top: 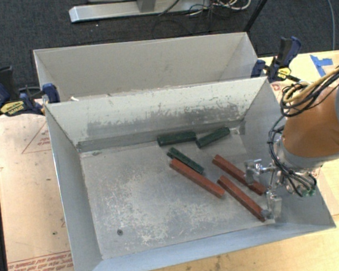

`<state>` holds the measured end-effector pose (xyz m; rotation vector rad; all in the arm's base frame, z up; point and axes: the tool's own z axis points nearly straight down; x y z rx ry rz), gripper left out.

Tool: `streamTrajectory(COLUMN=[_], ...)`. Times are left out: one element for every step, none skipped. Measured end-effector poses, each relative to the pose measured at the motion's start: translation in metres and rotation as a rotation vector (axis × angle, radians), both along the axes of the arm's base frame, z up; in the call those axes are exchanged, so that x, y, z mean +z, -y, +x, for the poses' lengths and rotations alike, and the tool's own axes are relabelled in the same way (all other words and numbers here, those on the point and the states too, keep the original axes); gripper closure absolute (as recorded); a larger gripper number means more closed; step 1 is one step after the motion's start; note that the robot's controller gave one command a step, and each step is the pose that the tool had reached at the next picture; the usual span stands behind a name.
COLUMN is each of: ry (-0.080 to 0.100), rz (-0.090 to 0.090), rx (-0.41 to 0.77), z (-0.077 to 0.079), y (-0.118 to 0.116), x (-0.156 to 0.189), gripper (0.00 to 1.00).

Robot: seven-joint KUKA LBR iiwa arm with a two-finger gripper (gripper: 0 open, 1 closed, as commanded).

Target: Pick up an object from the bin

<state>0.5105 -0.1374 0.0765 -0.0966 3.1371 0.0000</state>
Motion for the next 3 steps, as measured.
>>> streamTrajectory(ry=[0.007, 0.007, -0.007], rz=[-0.002, -0.002, 0.002], rx=[0.0, 0.0, 0.056], z=[0.002, 0.002, 0.0], y=[0.0, 0.0, -0.006], x=[0.003, 0.003, 0.05], gripper=[1.0, 1.0, 1.0])
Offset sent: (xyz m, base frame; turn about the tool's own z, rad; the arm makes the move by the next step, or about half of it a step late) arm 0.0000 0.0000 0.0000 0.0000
